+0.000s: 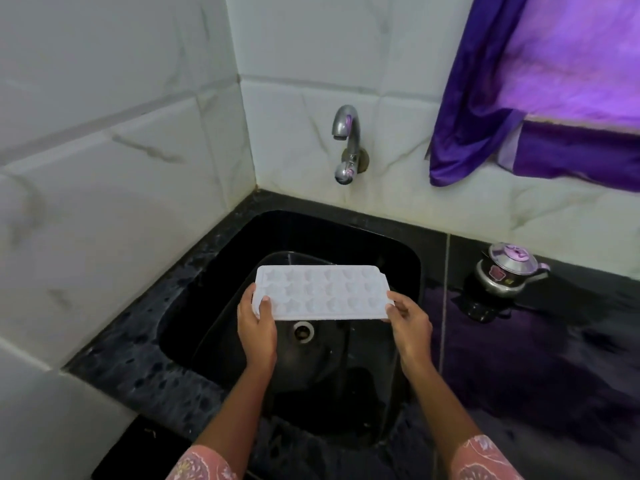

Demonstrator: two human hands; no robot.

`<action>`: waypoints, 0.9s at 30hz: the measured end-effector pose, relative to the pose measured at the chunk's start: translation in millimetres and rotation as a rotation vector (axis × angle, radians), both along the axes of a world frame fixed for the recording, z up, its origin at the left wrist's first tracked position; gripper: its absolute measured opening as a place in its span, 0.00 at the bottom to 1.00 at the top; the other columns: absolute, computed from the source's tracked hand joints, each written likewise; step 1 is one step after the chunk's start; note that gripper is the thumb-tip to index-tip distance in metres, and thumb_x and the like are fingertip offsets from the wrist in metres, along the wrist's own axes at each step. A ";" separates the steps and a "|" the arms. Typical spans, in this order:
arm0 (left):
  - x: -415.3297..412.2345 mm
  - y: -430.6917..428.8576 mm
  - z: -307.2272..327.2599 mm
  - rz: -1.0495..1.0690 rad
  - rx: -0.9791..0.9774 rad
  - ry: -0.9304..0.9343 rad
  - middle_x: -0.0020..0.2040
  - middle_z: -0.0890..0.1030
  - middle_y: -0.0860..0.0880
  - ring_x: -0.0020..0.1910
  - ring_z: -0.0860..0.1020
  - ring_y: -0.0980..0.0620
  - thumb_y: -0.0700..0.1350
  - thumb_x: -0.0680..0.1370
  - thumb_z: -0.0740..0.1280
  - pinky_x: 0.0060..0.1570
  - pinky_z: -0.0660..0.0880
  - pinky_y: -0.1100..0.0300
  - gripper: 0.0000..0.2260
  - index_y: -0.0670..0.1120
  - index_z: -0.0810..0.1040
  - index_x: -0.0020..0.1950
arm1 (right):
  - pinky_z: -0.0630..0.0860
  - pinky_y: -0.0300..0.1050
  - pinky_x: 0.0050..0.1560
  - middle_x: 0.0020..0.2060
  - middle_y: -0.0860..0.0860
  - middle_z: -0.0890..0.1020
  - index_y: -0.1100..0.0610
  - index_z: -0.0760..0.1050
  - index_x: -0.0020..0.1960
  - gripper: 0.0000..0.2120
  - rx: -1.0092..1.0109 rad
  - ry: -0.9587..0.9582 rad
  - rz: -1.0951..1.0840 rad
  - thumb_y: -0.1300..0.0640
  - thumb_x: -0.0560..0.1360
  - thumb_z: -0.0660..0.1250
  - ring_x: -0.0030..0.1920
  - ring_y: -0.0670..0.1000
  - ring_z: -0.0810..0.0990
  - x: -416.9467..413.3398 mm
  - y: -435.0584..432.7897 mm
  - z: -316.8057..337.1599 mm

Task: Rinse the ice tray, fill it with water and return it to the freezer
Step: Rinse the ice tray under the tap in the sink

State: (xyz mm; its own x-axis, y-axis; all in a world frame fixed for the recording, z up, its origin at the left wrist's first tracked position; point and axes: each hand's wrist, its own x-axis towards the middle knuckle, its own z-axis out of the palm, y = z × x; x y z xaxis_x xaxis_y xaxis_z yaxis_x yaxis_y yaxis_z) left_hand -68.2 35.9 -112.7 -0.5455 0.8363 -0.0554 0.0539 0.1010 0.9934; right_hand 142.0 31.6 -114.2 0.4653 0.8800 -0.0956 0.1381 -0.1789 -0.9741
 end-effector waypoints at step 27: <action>-40.3 155.4 -2.0 -0.440 -0.172 -0.550 0.56 0.78 0.45 0.49 0.78 0.49 0.43 0.81 0.57 0.39 0.75 0.52 0.14 0.47 0.71 0.66 | 0.72 0.48 0.52 0.51 0.57 0.77 0.61 0.76 0.56 0.10 0.142 -0.572 -0.257 0.61 0.75 0.65 0.51 0.57 0.76 -46.4 113.2 55.0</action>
State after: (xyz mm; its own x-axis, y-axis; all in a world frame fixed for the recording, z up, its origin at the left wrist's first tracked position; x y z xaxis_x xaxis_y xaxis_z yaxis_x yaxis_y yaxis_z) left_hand -108.5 191.3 -114.7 -0.0161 0.9268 -0.3753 -0.3772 0.3419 0.8607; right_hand 95.6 144.8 -59.3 0.6061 0.7193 0.3394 0.6130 -0.1507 -0.7756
